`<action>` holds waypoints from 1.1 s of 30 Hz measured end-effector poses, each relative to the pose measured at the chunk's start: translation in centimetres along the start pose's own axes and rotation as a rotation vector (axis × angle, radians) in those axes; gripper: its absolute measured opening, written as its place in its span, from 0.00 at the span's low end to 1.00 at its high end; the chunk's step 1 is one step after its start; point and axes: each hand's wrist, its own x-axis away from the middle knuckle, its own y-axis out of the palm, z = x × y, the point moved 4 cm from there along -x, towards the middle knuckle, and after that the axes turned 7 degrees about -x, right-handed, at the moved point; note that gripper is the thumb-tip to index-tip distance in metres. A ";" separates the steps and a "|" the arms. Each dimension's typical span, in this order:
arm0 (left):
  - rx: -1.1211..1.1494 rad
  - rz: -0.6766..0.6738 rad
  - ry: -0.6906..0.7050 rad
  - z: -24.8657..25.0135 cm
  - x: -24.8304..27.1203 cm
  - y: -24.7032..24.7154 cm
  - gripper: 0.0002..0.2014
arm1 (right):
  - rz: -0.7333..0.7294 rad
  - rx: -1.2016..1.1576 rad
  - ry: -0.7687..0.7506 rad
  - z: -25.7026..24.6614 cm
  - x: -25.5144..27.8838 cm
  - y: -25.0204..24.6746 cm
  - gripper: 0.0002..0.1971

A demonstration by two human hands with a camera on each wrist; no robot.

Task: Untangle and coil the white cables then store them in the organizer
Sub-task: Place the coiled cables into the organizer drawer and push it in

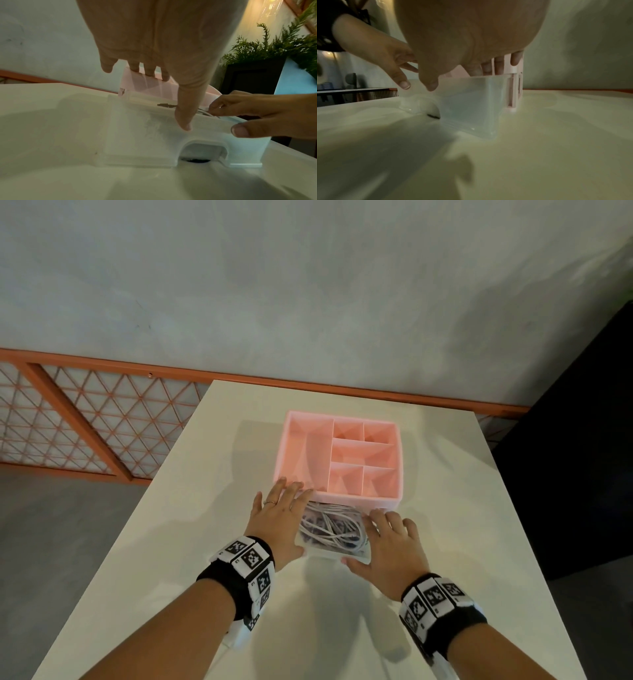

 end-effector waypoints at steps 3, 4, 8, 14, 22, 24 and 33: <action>0.040 0.026 -0.006 0.1 0.0 -0.1 0.49 | 0.035 0.013 -0.068 0.1 -1.0 -1.0 0.39; 0.052 0.035 -0.008 0.1 0.0 -0.1 0.48 | 0.034 0.022 -0.107 0.3 -1.2 -1.2 0.38; 0.081 0.075 -0.014 0.3 0.0 -0.1 0.43 | 0.072 0.075 -0.223 1.3 -1.5 -2.0 0.33; 0.130 0.160 -0.048 0.5 0.0 -0.1 0.39 | 0.113 0.081 -0.125 2.9 -2.8 -2.7 0.42; 0.017 0.291 -0.090 -0.2 -2.1 -0.6 0.26 | 0.199 0.031 -0.028 2.4 -4.7 -1.6 0.24; 0.056 0.326 -0.041 -0.4 -2.6 -0.7 0.25 | 0.236 -0.030 -0.011 2.1 -4.6 -1.7 0.30; 0.460 0.252 -0.258 -3.8 -0.8 0.9 0.49 | 0.294 -0.899 0.302 4.7 -2.4 0.1 0.41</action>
